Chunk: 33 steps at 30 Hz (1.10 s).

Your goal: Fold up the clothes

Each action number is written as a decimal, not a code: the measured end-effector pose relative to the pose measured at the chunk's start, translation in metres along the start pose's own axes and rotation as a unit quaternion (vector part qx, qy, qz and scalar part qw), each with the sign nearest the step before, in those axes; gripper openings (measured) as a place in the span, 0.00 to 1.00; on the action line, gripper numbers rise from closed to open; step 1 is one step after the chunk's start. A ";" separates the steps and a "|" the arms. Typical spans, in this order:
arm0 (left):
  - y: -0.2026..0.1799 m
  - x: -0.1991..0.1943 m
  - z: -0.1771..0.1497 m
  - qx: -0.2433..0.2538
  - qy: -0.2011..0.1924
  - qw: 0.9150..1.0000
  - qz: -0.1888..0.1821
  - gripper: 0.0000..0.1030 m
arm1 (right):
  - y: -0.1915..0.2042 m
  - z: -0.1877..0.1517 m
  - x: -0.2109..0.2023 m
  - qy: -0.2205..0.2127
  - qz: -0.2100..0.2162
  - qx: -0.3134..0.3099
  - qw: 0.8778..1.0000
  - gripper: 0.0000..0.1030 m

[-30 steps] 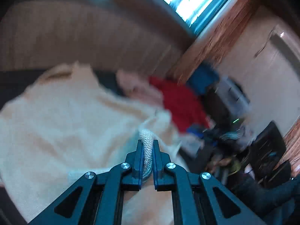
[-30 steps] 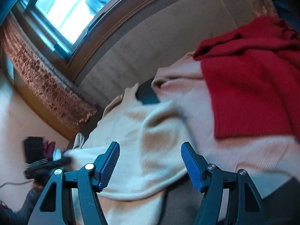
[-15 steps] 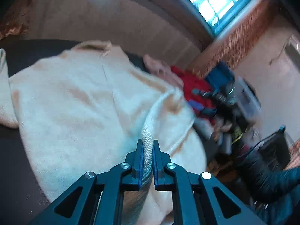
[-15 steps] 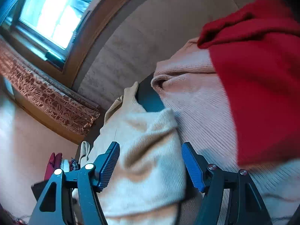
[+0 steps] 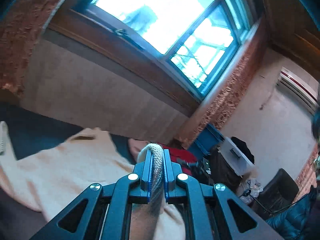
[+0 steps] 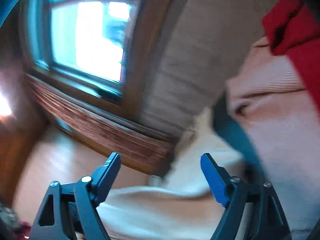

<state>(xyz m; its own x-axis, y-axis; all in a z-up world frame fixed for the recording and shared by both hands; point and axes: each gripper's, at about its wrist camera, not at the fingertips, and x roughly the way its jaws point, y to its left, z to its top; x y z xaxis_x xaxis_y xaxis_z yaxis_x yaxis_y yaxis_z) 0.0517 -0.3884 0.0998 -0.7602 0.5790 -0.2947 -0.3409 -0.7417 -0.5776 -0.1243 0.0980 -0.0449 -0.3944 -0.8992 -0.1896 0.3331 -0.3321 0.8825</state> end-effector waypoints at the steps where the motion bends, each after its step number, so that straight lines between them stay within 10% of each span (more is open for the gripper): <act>1: 0.005 -0.003 0.000 -0.001 0.006 1.000 0.019 0.07 | -0.002 -0.003 0.000 0.014 -0.033 -0.012 0.999 0.81; 6: 0.029 -0.001 -0.034 -0.003 0.084 0.991 0.100 0.07 | -0.014 -0.017 0.007 0.069 -0.135 -0.051 0.987 0.80; 18: 0.007 -0.027 -0.056 -0.012 0.095 0.993 0.064 0.07 | -0.036 -0.005 0.087 0.086 -0.040 0.127 0.987 0.81; 23: 0.004 -0.019 -0.070 -0.011 0.123 0.990 0.072 0.07 | -0.005 0.026 0.077 -0.042 0.109 0.104 0.988 0.89; 30: 0.020 -0.014 -0.083 -0.038 0.126 0.988 0.084 0.07 | 0.020 0.025 0.067 0.031 -0.045 -0.050 0.997 0.94; 33: 0.021 -0.015 -0.082 -0.040 0.121 0.989 0.074 0.07 | -0.003 0.017 0.060 0.062 -0.055 -0.015 0.997 0.94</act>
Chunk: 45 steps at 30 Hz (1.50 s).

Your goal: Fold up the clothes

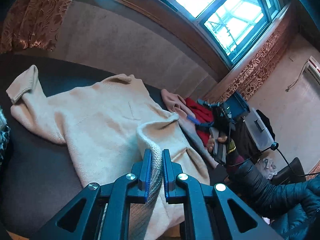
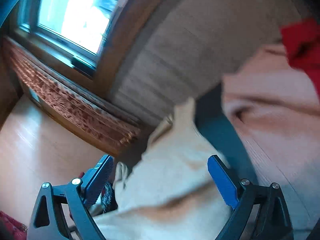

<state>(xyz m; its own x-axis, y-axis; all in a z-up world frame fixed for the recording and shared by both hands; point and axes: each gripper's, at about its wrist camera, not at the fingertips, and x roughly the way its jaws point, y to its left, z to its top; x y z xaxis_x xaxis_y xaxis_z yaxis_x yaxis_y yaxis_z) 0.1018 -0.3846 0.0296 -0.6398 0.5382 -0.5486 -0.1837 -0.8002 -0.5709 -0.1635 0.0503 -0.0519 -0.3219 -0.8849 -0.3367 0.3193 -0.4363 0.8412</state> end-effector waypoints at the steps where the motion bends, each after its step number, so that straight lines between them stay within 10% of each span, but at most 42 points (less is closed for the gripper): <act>1: -0.002 -0.002 0.001 0.001 -0.002 1.000 -0.005 0.07 | -0.011 -0.002 0.001 0.008 0.015 0.029 0.999 0.94; 6: -0.024 -0.020 0.005 0.019 -0.029 0.999 -0.040 0.07 | -0.034 -0.001 0.025 0.033 0.042 0.096 0.994 0.95; 11: -0.038 -0.035 0.007 0.034 -0.043 0.998 -0.035 0.08 | -0.033 -0.002 0.077 0.120 -0.053 0.126 0.983 0.98; 20: -0.002 0.053 -0.017 0.018 0.047 0.997 0.061 0.15 | -0.049 0.009 0.064 -0.015 -0.001 0.153 0.988 1.00; 27: 0.031 0.106 -0.051 -0.027 0.141 0.985 0.096 0.15 | -0.041 0.029 0.082 -0.030 0.023 0.116 0.992 1.00; 32: 0.018 0.109 -0.058 0.007 0.164 0.983 0.084 0.15 | 0.005 0.049 0.076 0.026 0.237 0.033 0.971 1.00; 38: 0.010 0.115 0.027 0.020 0.065 0.995 0.070 0.18 | -0.002 0.022 0.034 0.062 0.136 -0.001 0.989 1.00; 45: -0.009 0.233 0.119 0.063 0.062 0.991 0.099 0.21 | -0.020 -0.013 0.007 0.065 0.090 0.017 0.994 1.00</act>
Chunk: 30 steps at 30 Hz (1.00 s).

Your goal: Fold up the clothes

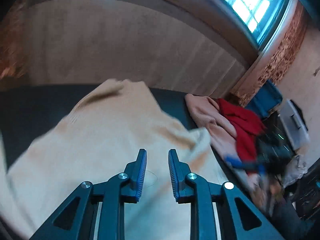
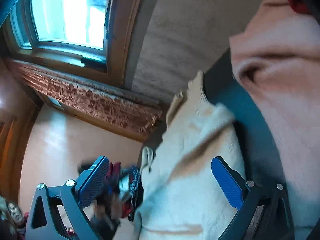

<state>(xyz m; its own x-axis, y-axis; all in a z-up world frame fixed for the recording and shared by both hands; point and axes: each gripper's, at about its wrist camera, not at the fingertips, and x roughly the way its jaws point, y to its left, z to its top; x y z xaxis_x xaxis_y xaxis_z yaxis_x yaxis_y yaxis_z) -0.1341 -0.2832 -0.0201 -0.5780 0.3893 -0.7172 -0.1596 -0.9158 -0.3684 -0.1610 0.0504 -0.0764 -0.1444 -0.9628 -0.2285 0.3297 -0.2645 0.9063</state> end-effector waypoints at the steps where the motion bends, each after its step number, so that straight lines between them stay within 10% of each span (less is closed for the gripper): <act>1: -0.005 0.019 0.011 0.009 0.006 1.000 0.008 0.21 | 0.002 -0.006 0.002 0.006 -0.003 -0.004 1.000 1.00; 10: -0.019 0.146 0.039 0.103 0.075 0.988 0.091 0.21 | 0.013 -0.054 0.045 0.078 -0.102 -0.130 0.983 1.00; 14: 0.004 0.136 0.031 0.110 0.038 0.986 0.122 0.23 | 0.014 -0.064 0.042 0.100 -0.091 -0.168 0.977 1.00; 21: 0.021 0.122 0.028 0.073 0.045 0.989 0.117 0.14 | 0.012 -0.064 0.042 0.103 -0.099 -0.181 0.973 1.00; 25: -0.025 0.101 0.032 0.099 0.071 0.992 0.009 0.23 | 0.010 -0.064 0.042 0.096 -0.104 -0.182 0.973 1.00; 30: -0.111 0.102 0.030 0.228 0.124 0.966 -0.002 0.34 | 0.007 -0.066 0.038 0.092 -0.106 -0.188 0.972 1.00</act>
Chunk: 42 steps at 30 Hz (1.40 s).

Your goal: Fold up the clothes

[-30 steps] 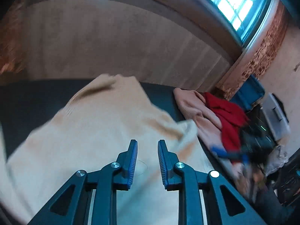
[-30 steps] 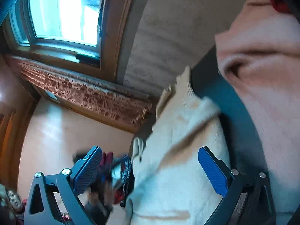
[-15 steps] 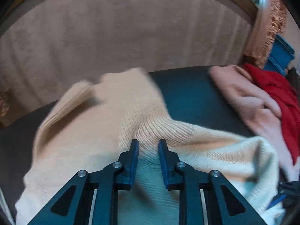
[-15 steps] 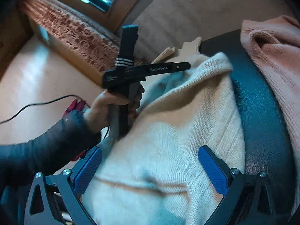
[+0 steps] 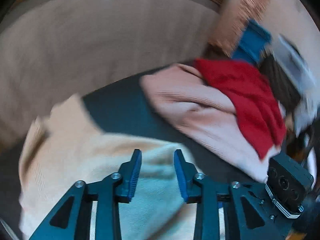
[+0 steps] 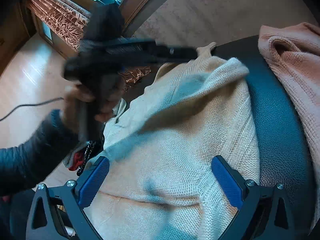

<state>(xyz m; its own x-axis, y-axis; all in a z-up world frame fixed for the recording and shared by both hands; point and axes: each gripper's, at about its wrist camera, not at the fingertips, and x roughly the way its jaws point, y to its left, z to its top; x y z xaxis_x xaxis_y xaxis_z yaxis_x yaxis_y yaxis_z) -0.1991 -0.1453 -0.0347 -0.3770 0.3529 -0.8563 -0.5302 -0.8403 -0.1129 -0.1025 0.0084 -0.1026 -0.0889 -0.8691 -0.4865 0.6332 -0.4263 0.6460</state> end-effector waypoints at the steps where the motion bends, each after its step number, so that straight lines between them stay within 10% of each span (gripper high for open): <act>1: -0.014 0.003 0.005 0.030 0.013 0.999 0.011 0.34 | 0.000 -0.001 0.000 -0.001 0.000 -0.001 1.000 1.00; 9: -0.069 0.060 -0.008 0.190 0.109 0.962 0.162 0.35 | -0.005 -0.005 -0.007 -0.020 0.024 0.010 0.999 1.00; 13: -0.031 0.062 0.000 0.102 0.088 0.966 0.221 0.29 | -0.005 -0.005 -0.008 -0.027 0.035 0.015 0.999 1.00; 15: 0.014 0.048 0.004 -0.021 0.068 0.976 0.204 0.28 | -0.005 -0.006 -0.009 -0.029 0.036 0.015 0.999 1.00; 20: 0.099 0.016 -0.028 -0.214 0.043 0.966 0.142 0.21 | -0.008 -0.008 -0.010 -0.031 0.041 0.018 0.999 1.00; 32: 0.059 -0.089 -0.160 -0.165 -0.054 0.984 0.047 0.27 | -0.008 0.027 -0.034 -0.068 0.035 0.060 0.995 1.00; 37: 0.067 -0.112 -0.197 -0.218 -0.100 0.969 0.063 0.29 | -0.024 0.076 -0.001 -0.030 0.038 0.129 0.991 1.00; 42: 0.101 -0.141 -0.246 -0.328 -0.163 0.927 0.081 0.36 | -0.057 0.126 0.027 -0.088 -0.081 0.170 0.978 1.00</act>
<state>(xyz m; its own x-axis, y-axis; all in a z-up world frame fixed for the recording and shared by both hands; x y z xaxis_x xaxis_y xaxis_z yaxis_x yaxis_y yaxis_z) -0.0126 -0.3814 -0.0498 -0.6775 0.2162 -0.7030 0.0881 -0.9251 -0.3694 -0.2377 -0.0220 -0.0788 -0.3174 -0.7997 -0.5096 0.3099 -0.5954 0.7412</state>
